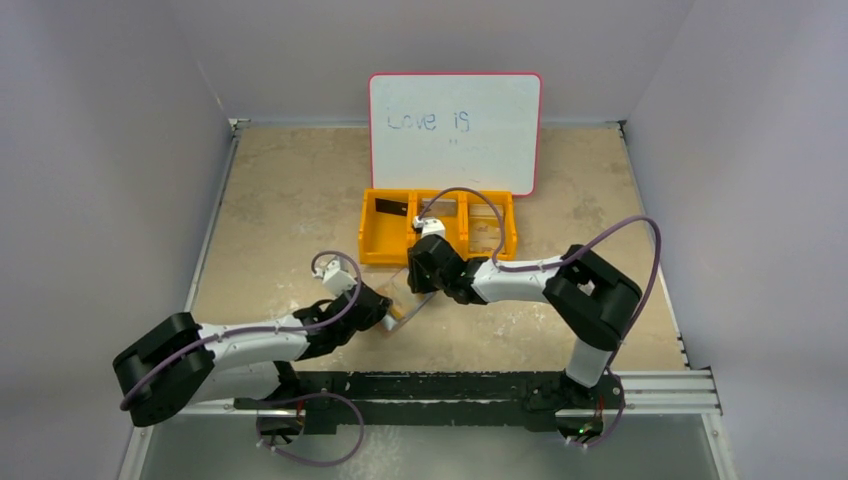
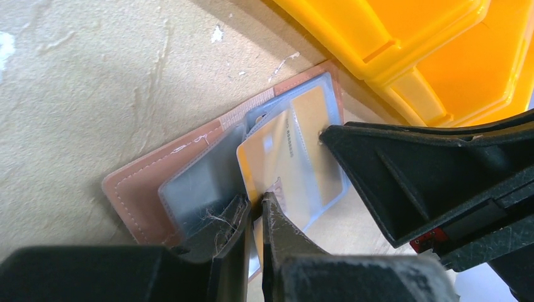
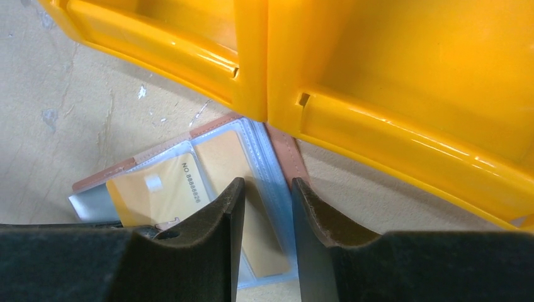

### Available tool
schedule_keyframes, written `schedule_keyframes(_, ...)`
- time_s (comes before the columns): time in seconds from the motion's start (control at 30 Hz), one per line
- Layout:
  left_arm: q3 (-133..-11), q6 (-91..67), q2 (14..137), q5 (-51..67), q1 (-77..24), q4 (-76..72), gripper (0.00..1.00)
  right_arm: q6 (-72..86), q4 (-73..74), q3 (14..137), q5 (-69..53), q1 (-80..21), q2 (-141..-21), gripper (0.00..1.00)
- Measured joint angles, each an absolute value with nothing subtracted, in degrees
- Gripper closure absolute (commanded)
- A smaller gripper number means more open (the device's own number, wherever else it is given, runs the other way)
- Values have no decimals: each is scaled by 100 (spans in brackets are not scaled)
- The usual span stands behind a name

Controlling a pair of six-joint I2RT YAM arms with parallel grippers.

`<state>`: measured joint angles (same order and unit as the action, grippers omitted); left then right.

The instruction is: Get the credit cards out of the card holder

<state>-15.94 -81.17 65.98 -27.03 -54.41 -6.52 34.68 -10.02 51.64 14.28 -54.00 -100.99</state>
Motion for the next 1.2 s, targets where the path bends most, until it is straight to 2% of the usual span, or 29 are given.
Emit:
schedule_keyframes(0.1, -1498, -8193, 6383, -2696, -5441, -543, 100, 3489, -1046, 5164, 1328, -5400, -10114, 64)
schedule_keyframes(0.2, -1347, -8232, 6202, -2703, -5441, -556, 100, 3487, -1107, 5140, 1221, -5400, -10099, 57)
schedule_keyframes(0.33, -1347, -8187, 6272, -2703, -5443, -668, 100, 3253, -1118, 4945, 1007, -5400, -9872, 37)
schedule_keyframes(0.37, -1374, -8160, 6359, -2711, -5443, -694, 100, 3142, -1131, 4864, 939, -5391, -9771, 35)
schedule_keyframes(0.7, -2156, -7627, 7349, -2742, -5435, -845, 100, 2512, -891, 4703, 838, -5352, -9561, 34)
schedule_keyframes(0.93, -2224, -7564, 7406, -2733, -5406, -784, 100, 2655, -738, 4880, 1151, -5349, -9695, 49)
schedule_keyframes(1.2, -2224, -7566, 7308, -2724, -5402, -674, 96, 2749, -764, 5013, 1369, -5352, -9830, 53)
